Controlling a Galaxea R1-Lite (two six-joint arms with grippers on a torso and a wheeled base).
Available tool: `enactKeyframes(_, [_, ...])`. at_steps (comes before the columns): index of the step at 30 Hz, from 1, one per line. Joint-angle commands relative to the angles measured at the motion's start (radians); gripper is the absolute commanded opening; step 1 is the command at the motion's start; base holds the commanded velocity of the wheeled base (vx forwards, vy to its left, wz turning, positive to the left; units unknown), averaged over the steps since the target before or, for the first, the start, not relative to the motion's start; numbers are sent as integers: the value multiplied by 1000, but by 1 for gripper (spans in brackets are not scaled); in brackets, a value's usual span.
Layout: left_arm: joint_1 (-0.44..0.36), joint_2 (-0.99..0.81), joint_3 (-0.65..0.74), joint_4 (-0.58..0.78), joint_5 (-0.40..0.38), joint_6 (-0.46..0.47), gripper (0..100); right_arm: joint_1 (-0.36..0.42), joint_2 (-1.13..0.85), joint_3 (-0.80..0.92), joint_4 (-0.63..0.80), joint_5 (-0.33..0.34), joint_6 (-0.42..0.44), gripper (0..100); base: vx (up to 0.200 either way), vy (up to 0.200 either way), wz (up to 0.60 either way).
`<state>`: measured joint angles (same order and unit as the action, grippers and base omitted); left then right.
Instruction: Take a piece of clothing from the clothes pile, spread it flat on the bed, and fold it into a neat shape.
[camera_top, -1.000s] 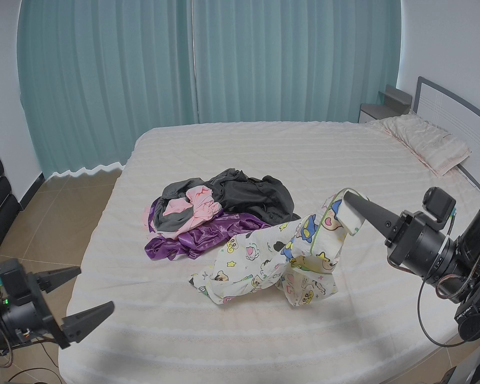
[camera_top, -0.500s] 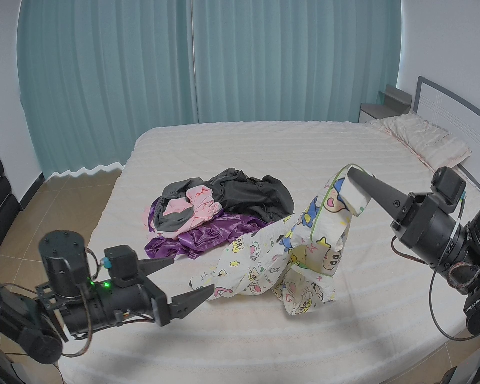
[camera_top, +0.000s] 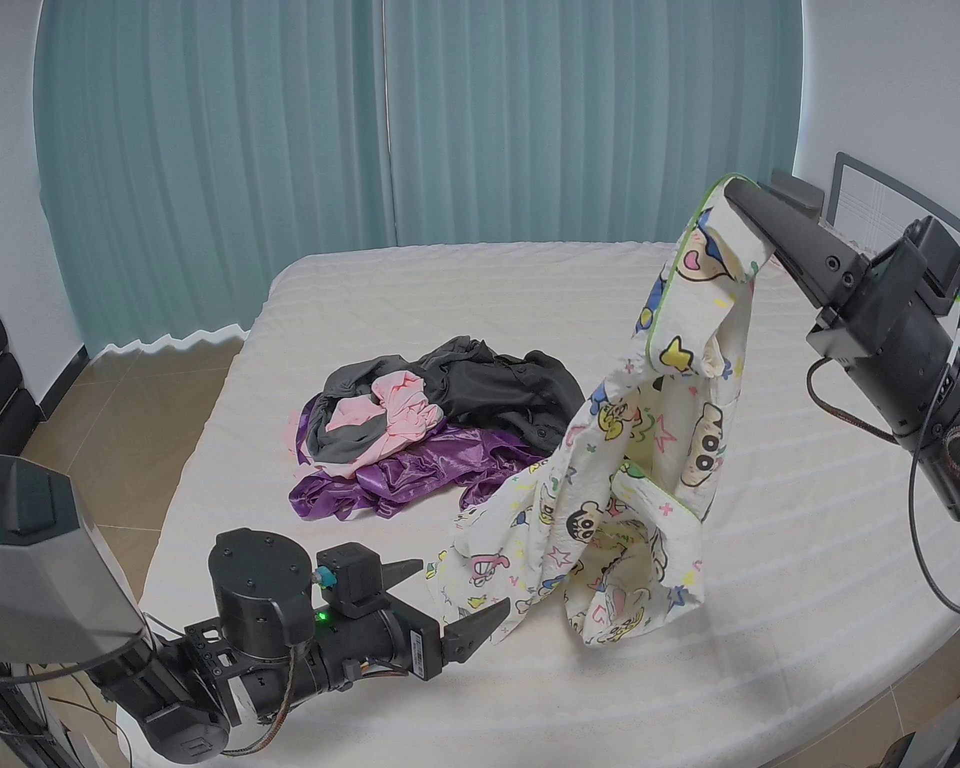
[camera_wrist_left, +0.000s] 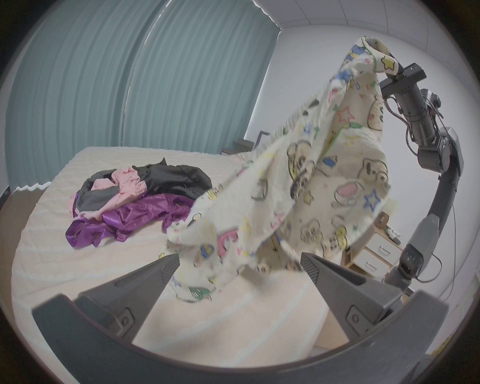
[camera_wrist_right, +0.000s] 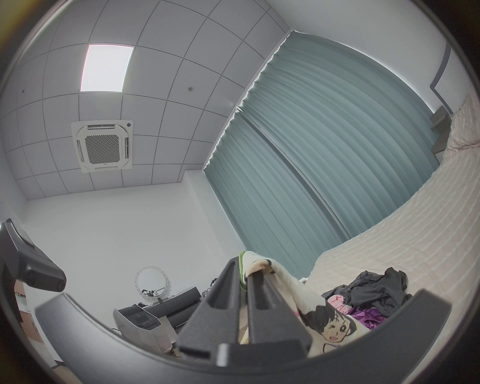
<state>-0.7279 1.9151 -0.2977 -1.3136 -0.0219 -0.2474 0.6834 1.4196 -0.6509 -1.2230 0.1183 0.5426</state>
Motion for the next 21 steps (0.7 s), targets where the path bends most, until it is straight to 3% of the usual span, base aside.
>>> enactKeyframes(1, [-7,18,-1,-47,23,-6,100,1,41,17,7,-6,-4,0,0,0,0])
enactKeyframes(10, [-67,27,31,-58,28,-7,100,11,88,19,5,-22,-1,0,0,0,0])
enactKeyframes(18, [-67,154,-80,-59,148,-10,100,39,90,19,2,-25,2,0,0,0,0])
enactKeyframes(21, [-73,191,-86,-61,151,-15,100,38,93,13,3,-25,2,0,0,0,0])
